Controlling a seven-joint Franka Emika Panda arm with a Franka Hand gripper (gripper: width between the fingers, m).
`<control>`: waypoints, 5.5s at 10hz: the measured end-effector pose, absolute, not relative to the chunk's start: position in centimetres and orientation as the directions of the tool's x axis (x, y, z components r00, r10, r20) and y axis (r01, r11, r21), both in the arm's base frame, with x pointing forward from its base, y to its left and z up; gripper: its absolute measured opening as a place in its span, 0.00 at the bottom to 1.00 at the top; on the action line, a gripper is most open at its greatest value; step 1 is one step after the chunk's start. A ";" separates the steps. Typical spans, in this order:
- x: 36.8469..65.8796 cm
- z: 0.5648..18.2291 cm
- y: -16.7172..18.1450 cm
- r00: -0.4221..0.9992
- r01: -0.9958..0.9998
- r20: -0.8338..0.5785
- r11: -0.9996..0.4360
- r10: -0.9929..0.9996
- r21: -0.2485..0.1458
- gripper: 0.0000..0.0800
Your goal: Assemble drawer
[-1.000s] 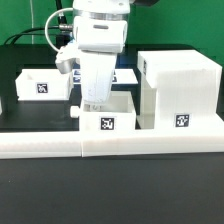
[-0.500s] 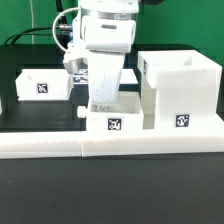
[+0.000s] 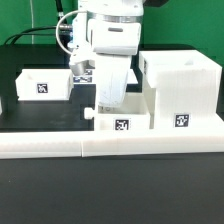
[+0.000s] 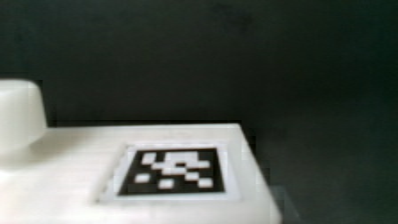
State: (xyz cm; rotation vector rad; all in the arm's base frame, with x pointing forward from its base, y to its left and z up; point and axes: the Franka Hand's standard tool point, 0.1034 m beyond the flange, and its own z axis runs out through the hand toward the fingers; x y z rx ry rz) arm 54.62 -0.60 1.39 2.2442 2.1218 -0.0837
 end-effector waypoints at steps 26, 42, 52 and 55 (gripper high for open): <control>54.7 1.1 0.1 0.046 0.998 -0.069 -0.044 0.997 0.039 0.05; 54.7 1.1 -0.1 0.000 1.000 -0.102 0.001 0.995 0.014 0.05; 55.1 1.1 0.8 -0.034 0.999 -0.111 0.036 0.993 0.011 0.20; 55.5 2.6 0.9 -0.026 1.000 -0.118 0.027 0.993 0.003 0.56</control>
Offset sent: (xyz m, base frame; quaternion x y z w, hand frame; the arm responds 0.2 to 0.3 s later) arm -0.0036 0.0112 -0.0045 -0.0036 0.0153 -0.0570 0.9983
